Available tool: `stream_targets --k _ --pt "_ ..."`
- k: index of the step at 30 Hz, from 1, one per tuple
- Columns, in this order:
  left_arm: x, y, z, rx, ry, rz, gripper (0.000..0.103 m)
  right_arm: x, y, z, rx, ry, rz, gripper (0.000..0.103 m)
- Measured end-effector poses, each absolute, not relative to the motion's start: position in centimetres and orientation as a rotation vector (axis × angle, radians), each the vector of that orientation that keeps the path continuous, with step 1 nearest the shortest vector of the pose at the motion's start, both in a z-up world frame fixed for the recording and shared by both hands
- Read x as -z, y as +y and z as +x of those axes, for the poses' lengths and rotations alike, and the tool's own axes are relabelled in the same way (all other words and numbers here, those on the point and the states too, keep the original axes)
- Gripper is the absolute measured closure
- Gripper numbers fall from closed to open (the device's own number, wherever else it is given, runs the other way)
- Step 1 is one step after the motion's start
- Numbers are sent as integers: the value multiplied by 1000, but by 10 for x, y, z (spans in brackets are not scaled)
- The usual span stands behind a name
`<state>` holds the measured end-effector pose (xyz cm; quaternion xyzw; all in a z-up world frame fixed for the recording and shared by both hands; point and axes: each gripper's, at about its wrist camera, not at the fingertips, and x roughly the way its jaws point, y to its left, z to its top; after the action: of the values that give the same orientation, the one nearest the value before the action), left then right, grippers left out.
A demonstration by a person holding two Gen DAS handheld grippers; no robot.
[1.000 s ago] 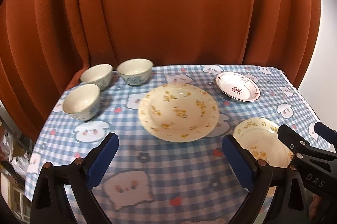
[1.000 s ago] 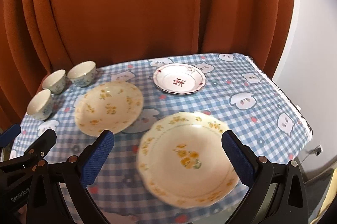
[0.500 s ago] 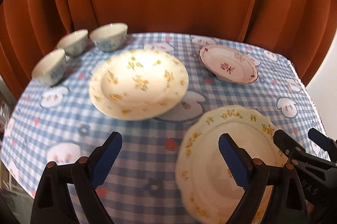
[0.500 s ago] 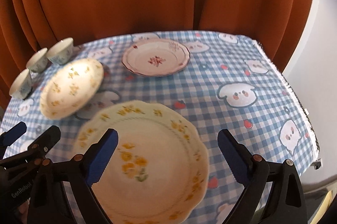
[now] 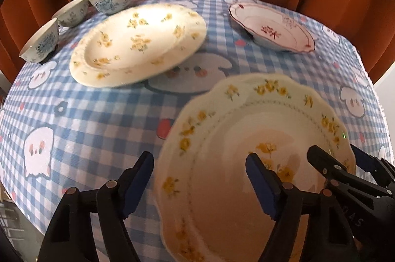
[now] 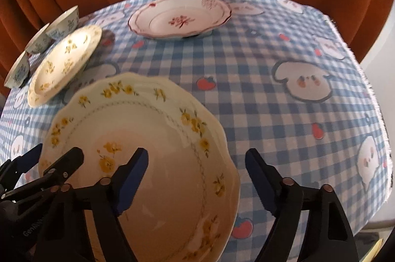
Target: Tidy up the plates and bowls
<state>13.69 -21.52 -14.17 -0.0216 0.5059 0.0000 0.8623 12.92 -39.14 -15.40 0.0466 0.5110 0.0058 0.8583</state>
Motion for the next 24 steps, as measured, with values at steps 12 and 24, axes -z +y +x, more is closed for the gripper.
stream_targets --k 12,24 --pt "148 -220 140 -68 1080 -50 29 166 -391 138 -85 1115 122 37" --pt "145 -216 138 -58 1118 -48 30 163 -387 139 -70 1153 104 36"
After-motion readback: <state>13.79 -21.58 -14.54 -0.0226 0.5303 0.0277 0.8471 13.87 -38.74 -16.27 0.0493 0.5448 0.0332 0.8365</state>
